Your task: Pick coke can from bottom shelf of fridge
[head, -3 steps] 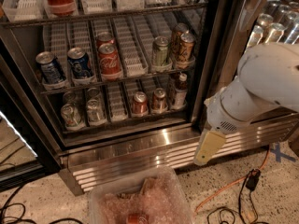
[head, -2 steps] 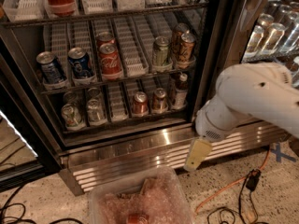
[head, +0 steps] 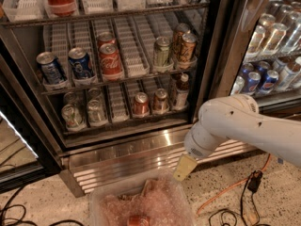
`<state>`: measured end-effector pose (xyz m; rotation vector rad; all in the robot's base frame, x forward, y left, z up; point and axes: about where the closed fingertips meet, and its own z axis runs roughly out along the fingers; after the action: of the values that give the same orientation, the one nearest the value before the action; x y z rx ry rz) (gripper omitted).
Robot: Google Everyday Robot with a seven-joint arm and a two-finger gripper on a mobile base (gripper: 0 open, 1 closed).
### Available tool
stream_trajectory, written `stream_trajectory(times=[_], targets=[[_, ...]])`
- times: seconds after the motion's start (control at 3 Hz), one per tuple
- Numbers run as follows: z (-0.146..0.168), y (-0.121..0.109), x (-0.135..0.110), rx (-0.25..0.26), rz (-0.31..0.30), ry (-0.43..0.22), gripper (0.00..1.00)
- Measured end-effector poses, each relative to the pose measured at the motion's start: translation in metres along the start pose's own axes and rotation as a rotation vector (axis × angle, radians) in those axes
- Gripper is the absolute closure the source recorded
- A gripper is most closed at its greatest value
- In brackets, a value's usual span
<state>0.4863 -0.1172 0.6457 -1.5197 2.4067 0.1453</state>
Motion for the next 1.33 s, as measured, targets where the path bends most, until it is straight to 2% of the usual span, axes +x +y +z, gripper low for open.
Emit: stream_trajectory(times=[0.33, 1.0, 1.33], targets=[[0.027, 0.0, -0.007, -0.007, 0.073, -0.053, 0.0], [0.036, -0.006, -0.014, -0.011, 0.082, -0.07, 0.0], [0.049, -0.016, -0.038, 0.034, 0.091, -0.106, 0.0]])
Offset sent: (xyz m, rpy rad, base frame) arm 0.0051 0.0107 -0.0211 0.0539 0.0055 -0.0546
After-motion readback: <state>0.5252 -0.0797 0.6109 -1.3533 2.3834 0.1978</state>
